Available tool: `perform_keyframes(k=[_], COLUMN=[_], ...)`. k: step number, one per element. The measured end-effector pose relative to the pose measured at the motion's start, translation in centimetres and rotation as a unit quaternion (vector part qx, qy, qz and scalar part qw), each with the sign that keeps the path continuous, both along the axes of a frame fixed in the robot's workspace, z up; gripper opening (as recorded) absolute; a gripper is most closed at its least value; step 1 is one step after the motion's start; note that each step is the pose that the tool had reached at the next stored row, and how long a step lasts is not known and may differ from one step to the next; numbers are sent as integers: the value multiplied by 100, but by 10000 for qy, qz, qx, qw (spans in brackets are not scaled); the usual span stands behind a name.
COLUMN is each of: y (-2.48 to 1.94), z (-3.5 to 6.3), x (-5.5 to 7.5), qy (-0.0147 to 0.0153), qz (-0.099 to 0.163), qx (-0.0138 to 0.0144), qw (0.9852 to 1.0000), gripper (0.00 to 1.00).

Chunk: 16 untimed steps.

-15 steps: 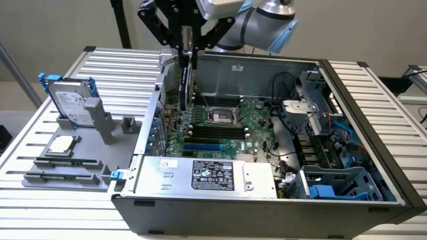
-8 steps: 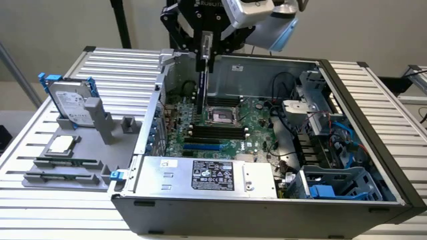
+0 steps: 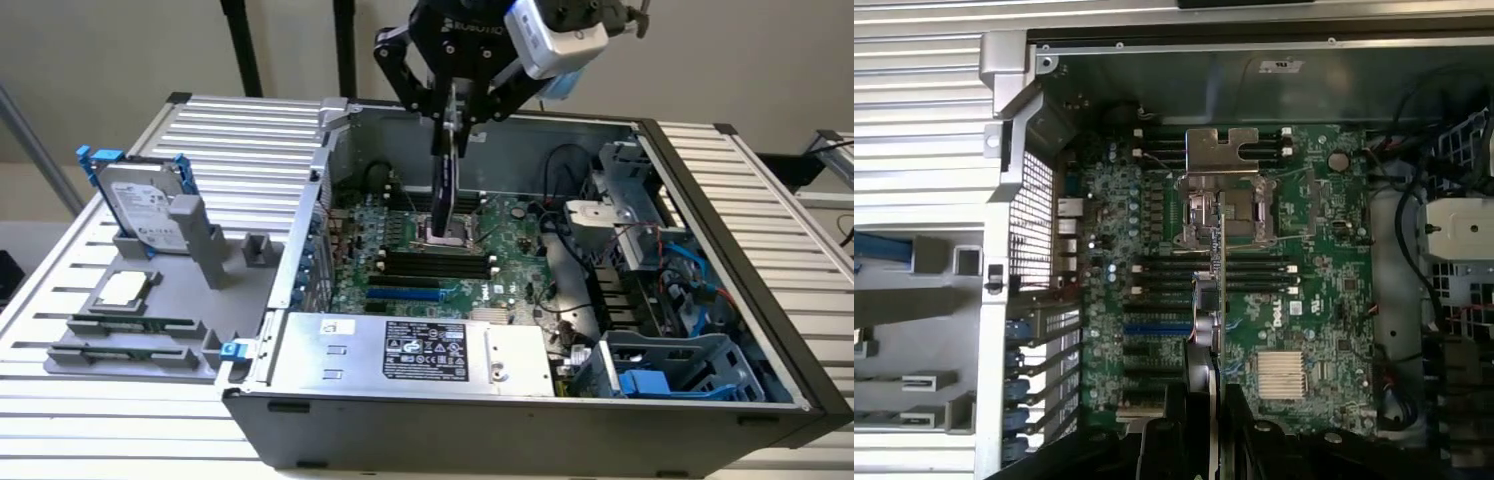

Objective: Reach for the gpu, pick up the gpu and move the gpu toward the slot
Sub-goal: 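Pick up the gpu and move the gpu toward the slot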

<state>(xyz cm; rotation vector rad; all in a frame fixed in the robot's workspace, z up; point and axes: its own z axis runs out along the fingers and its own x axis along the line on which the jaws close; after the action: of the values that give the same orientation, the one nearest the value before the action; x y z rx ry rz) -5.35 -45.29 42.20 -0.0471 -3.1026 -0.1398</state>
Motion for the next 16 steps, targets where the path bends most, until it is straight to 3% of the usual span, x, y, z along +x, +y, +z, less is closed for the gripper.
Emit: perform_keyframes(k=[6, 16], y=[1, 1], z=[-70, -72], x=[204, 225], qy=[10, 15], qz=[24, 45], qx=[-3, -4], qw=[10000, 10000], gripper=[26, 26])
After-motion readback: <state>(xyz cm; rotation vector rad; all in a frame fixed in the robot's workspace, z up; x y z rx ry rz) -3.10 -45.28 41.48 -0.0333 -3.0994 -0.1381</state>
